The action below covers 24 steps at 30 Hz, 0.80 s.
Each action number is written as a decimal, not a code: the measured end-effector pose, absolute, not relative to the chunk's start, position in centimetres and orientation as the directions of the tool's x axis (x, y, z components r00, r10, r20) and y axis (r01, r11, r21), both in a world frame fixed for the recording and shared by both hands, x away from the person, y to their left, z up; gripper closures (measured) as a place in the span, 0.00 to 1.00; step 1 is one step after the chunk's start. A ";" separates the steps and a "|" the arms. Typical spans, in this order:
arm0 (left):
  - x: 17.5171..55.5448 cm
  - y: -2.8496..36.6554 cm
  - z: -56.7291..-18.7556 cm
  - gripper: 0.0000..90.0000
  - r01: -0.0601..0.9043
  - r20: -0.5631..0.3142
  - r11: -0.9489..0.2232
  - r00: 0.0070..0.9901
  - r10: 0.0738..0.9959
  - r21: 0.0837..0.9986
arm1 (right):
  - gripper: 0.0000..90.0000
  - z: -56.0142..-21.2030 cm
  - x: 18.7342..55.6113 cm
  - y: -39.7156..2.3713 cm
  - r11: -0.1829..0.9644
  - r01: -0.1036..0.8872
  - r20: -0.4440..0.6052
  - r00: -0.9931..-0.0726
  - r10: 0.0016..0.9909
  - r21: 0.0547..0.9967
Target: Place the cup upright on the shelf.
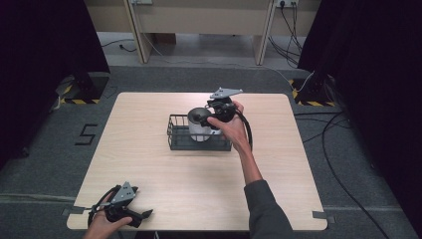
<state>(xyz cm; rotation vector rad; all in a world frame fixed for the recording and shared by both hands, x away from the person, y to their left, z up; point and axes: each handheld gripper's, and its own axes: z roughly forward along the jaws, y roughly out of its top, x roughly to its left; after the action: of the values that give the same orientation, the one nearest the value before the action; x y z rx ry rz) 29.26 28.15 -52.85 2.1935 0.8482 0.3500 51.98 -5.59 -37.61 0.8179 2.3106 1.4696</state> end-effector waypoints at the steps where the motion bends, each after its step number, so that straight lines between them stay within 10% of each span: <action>1: 29.3 28.1 -52.8 0.00 0.465 -0.013 -0.503 0.744 0.669 0.729 | 0.17 -37.6 52.0 -5.6 0.321 0.310 0.062 -0.799 0.597 0.895; 24: 29.2 28.2 -52.8 0.00 0.468 -0.013 -0.500 0.740 0.673 0.729 | 0.17 -38.0 46.9 -9.9 0.260 0.286 0.065 -0.779 0.624 0.922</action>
<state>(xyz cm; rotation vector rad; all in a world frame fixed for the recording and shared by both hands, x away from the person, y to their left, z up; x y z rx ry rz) 29.19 28.19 -52.85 2.1914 0.8545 0.3529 46.89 -9.87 -37.96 0.8363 2.2234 1.5254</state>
